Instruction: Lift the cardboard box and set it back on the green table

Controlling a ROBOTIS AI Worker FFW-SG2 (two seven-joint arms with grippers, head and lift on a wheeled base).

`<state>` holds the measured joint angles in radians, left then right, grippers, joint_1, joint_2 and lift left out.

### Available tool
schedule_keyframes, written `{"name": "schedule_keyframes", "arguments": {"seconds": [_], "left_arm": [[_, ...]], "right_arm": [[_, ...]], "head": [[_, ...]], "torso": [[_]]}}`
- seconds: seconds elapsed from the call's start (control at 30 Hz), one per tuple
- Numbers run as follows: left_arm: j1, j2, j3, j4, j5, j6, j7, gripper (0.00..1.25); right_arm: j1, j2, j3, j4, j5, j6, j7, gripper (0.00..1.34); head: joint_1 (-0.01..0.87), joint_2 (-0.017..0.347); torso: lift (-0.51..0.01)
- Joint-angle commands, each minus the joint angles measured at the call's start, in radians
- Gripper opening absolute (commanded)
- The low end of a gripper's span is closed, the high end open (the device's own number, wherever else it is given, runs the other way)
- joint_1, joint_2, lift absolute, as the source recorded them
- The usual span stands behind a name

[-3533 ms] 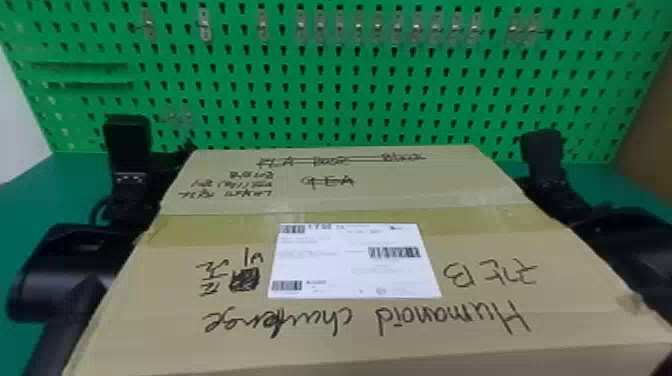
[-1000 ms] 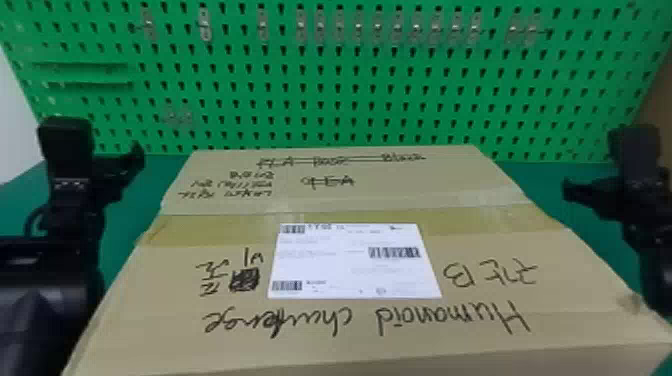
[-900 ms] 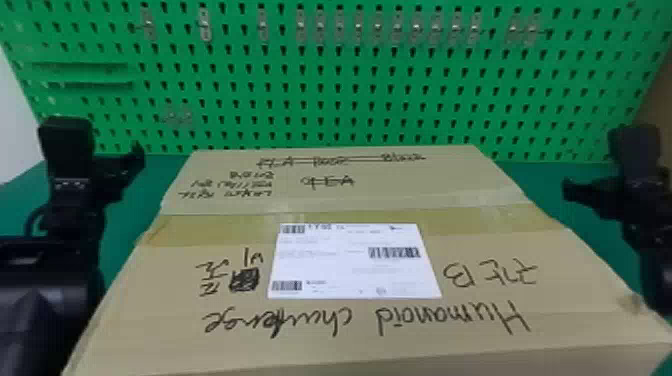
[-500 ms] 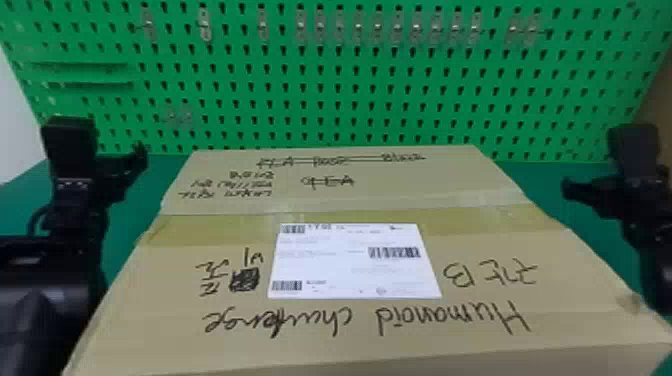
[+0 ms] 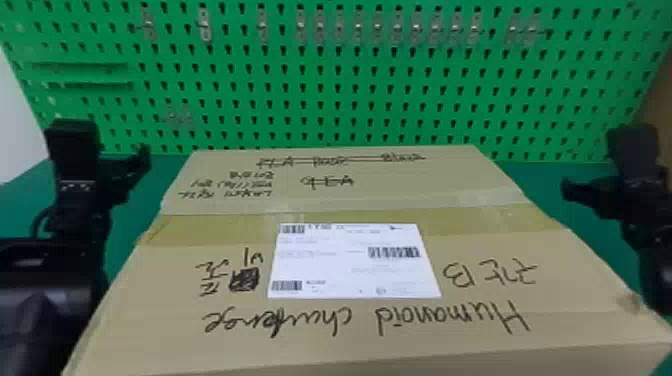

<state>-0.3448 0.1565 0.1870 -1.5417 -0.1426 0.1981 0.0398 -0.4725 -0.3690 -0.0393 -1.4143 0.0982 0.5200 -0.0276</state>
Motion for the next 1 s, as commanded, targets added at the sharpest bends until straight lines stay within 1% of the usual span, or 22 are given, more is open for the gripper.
{"name": "schedule_keyframes", "arguments": {"seconds": [0.0, 0.97], "left_arm": [[0.0, 0.0, -0.001, 0.0, 0.002, 0.0, 0.0, 1.0], [0.0, -0.005, -0.017, 0.0, 0.008, -0.009, 0.0, 1.0]], "right_arm": [[0.002, -0.001, 0.001, 0.0, 0.0, 0.0, 0.0, 1.25], [0.006, 0.007, -0.01, -0.005, -0.009, 0.0, 0.001, 1.25]], "head": [[0.566, 0.054], [0.566, 0.054]], "torso": [[-0.183], [-0.183]]}}
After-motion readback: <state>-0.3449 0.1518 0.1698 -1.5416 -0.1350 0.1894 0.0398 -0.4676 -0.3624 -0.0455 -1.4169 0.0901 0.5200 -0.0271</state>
